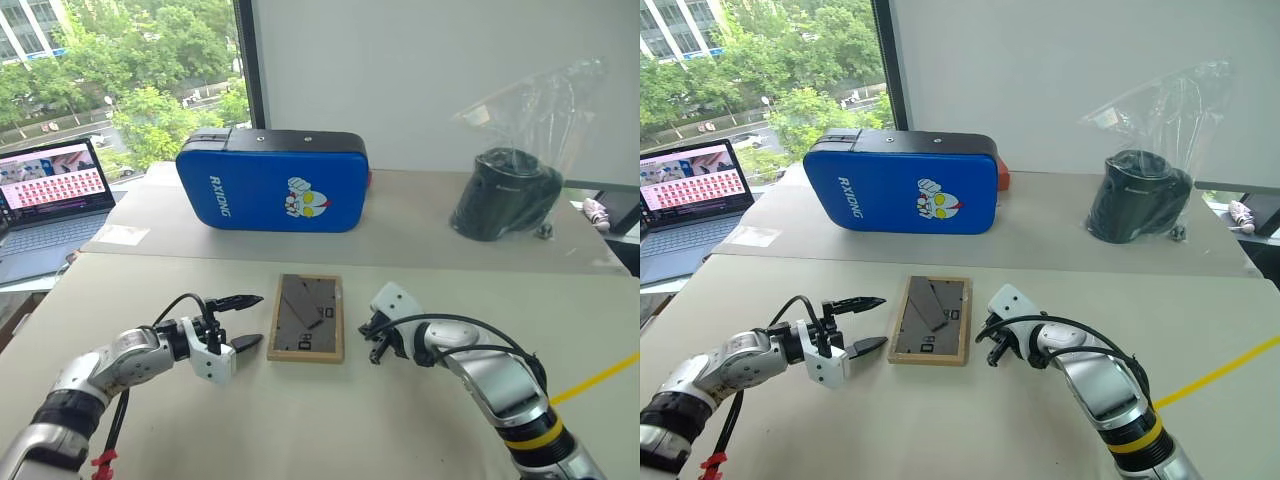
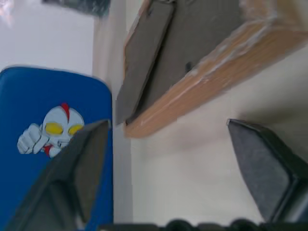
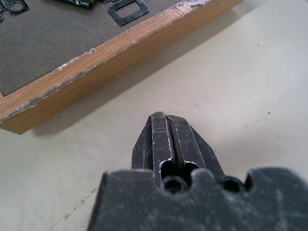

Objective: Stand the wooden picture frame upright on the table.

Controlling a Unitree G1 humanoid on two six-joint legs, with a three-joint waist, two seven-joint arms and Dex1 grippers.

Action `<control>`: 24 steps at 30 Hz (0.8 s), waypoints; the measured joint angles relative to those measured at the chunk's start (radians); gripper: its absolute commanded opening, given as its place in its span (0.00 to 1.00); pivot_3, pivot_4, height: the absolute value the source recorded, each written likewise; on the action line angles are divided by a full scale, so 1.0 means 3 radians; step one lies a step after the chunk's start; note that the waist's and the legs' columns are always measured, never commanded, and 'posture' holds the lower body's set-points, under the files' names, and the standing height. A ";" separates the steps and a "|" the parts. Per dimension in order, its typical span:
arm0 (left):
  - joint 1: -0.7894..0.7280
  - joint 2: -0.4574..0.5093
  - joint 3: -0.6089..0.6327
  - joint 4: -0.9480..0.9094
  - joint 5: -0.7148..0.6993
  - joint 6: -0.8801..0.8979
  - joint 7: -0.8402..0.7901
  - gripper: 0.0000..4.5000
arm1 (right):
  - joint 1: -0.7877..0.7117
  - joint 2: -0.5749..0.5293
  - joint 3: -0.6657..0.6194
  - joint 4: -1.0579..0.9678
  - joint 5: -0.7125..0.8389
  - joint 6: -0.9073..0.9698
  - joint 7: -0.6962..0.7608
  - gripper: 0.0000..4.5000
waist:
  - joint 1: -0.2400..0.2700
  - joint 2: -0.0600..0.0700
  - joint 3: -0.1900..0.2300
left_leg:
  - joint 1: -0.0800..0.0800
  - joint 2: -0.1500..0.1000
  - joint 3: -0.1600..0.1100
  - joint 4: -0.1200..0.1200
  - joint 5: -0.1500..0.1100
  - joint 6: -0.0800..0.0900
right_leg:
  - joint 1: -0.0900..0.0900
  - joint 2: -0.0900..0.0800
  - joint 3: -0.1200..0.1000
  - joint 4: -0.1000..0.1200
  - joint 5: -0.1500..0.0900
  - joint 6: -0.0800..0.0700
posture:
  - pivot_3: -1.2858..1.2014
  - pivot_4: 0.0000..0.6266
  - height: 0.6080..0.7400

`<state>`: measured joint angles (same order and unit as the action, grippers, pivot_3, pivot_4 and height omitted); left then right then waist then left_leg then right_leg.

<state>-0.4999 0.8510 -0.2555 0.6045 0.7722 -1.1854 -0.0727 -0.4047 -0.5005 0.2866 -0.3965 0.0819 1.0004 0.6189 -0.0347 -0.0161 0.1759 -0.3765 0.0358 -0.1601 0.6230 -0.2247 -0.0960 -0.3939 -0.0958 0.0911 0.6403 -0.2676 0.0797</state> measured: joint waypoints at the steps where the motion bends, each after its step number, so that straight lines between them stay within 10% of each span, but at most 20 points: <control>1: -0.0156 0.0028 -0.0130 0.0140 0.0280 -0.0113 0.0291 0.98 | 0.0004 0.0000 0.0003 -0.0022 0.0007 0.0032 -0.0017 0.00 | 0.0007 0.0000 0.0000 | 0.0001 -0.0001 0.0000 0.0000 0.0000 0.0000 | 0.0001 0.0000 0.0000 0.0000 -0.0002 0.0004 | 0.52 0.24 1.00; 19: -0.1183 -0.0299 -0.1379 0.1003 0.1616 -0.0133 0.2361 0.98 | -0.0157 0.0238 0.0205 -0.0001 0.0072 0.0276 -0.0115 0.00 | 0.0078 0.0020 -0.0023 | 0.0021 -0.0006 0.0001 0.0001 0.0001 -0.0003 | 0.0018 -0.0005 0.0002 0.0010 -0.0017 0.0033 | 0.52 0.24 1.00; 24: -0.1199 -0.0279 -0.1539 0.1059 0.1629 -0.0113 0.2432 0.65 | -0.0157 0.0217 0.0195 -0.0002 0.0090 0.0276 -0.0114 0.00 | 0.0074 0.0020 -0.0023 | 0.0019 -0.0006 0.0001 0.0000 0.0001 -0.0003 | 0.0017 -0.0005 0.0002 0.0009 -0.0018 0.0034 | 0.52 0.24 1.00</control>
<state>-0.8597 0.7671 -0.7172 0.9222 1.2609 -1.2192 0.6569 -0.4519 -0.4354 0.3452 -0.3972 0.1089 1.0832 0.5847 -0.0125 -0.0101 0.1690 -0.3708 0.0340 -0.1597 0.6229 -0.2243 -0.0967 -0.3889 -0.0973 0.0917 0.6429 -0.2730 0.0899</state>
